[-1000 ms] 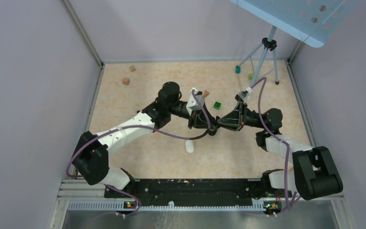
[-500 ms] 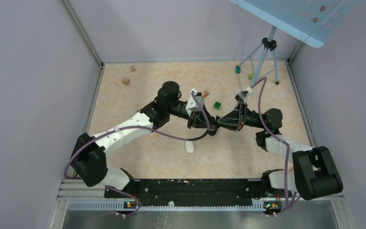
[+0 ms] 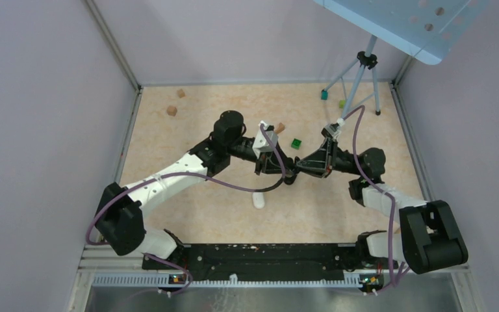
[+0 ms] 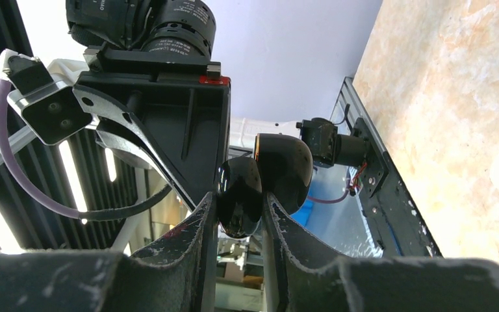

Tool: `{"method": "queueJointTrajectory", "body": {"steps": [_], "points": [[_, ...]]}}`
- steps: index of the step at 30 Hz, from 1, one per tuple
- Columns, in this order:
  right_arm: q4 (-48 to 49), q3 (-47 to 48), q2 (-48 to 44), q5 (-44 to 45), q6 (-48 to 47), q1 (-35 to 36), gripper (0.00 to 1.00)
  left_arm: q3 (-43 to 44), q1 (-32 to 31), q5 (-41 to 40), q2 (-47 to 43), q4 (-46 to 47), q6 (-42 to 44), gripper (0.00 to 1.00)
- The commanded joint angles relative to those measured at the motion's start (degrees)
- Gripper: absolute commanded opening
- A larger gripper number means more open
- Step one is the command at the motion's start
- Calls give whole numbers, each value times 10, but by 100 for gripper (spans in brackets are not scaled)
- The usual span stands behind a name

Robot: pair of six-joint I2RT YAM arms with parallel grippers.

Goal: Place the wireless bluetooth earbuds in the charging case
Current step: Insert the right earbud into the right side groove of the charging case.

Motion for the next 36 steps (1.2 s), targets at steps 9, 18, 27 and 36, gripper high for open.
{"method": "queueJointTrajectory", "body": {"steps": [9,18,27,36], "points": [[33,6,-28,-6,-4,7,0,-16,9,-60,-52,62,3,0],[23,-2,-32,5,-11,7,0,-19,12,-33,-49,67,-18,0],[20,-9,-34,10,-14,7,0,-66,16,-4,-64,155,-95,0],[19,-4,-36,11,-11,7,0,-64,15,13,-51,193,-124,0]]}}
